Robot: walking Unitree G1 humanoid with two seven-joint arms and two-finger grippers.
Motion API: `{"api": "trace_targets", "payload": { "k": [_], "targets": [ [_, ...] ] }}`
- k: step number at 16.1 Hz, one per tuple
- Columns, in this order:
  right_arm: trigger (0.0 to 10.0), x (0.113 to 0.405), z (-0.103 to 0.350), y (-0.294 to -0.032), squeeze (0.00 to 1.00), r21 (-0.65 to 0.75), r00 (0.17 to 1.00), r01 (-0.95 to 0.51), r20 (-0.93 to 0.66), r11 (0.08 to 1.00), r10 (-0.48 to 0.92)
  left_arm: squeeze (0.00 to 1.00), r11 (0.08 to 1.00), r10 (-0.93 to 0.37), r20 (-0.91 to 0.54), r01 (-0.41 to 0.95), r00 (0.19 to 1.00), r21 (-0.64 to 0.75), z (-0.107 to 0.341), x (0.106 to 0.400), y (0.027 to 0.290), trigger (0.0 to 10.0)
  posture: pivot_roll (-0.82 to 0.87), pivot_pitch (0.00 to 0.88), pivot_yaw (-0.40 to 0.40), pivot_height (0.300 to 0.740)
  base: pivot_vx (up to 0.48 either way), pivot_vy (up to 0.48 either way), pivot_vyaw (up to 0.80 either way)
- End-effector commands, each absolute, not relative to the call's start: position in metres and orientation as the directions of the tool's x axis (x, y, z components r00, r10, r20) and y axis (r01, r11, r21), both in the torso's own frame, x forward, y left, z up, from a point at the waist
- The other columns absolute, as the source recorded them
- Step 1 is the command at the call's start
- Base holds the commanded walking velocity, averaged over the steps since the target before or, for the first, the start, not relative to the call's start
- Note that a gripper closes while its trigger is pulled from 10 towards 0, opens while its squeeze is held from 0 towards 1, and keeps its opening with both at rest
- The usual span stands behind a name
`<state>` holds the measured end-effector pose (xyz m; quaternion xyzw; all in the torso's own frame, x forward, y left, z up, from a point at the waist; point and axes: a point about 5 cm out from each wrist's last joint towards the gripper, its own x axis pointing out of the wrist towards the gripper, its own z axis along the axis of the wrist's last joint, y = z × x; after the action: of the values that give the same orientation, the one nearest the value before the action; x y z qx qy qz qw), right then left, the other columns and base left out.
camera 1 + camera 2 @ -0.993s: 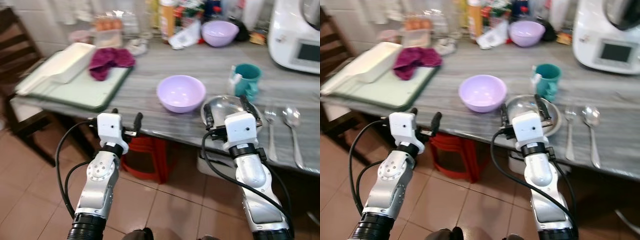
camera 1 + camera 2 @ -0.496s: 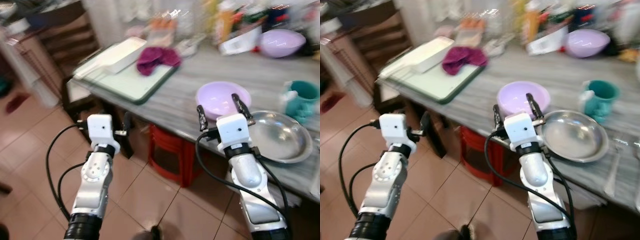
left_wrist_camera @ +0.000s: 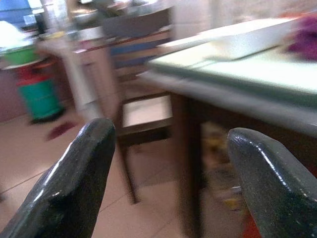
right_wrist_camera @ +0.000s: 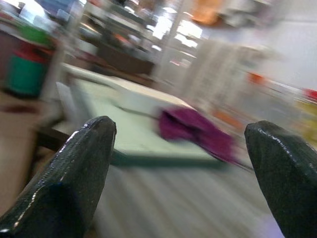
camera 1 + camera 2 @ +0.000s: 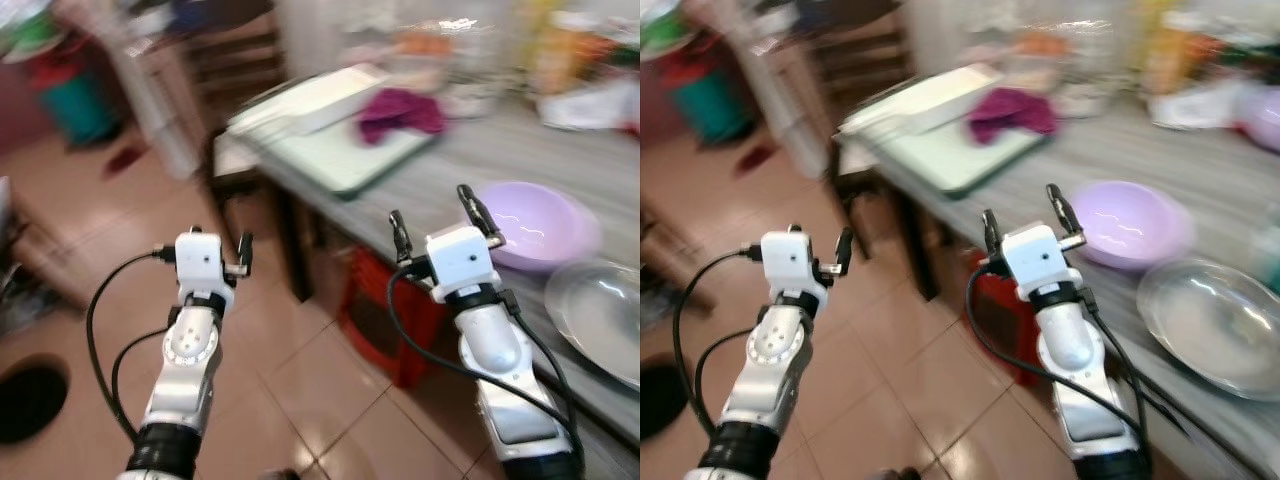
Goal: Setting the table
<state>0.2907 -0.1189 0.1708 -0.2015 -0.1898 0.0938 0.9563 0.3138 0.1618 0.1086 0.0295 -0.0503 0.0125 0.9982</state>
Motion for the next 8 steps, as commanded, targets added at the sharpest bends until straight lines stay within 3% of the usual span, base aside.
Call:
{"api": "trace_targets", "payload": {
  "k": [1,8],
  "targets": [
    [10.0,0.289,0.171,-0.117,0.0,-0.426,0.904,-0.121,0.326,0.896,0.277,0.0,0.997,0.036,0.101,-0.042,0.994,0.06,0.106,0.313,0.163,10.0,-0.11,0.081,0.091,0.74,0.0,0.0,0.8],
    [10.0,0.294,0.142,-0.112,0.0,-0.353,0.935,-0.192,0.218,0.916,0.28,0.0,0.992,0.061,-0.033,-0.057,0.998,0.108,0.069,0.304,0.174,10.0,-0.11,0.08,0.082,0.74,0.0,0.0,0.8]
  ]
}}
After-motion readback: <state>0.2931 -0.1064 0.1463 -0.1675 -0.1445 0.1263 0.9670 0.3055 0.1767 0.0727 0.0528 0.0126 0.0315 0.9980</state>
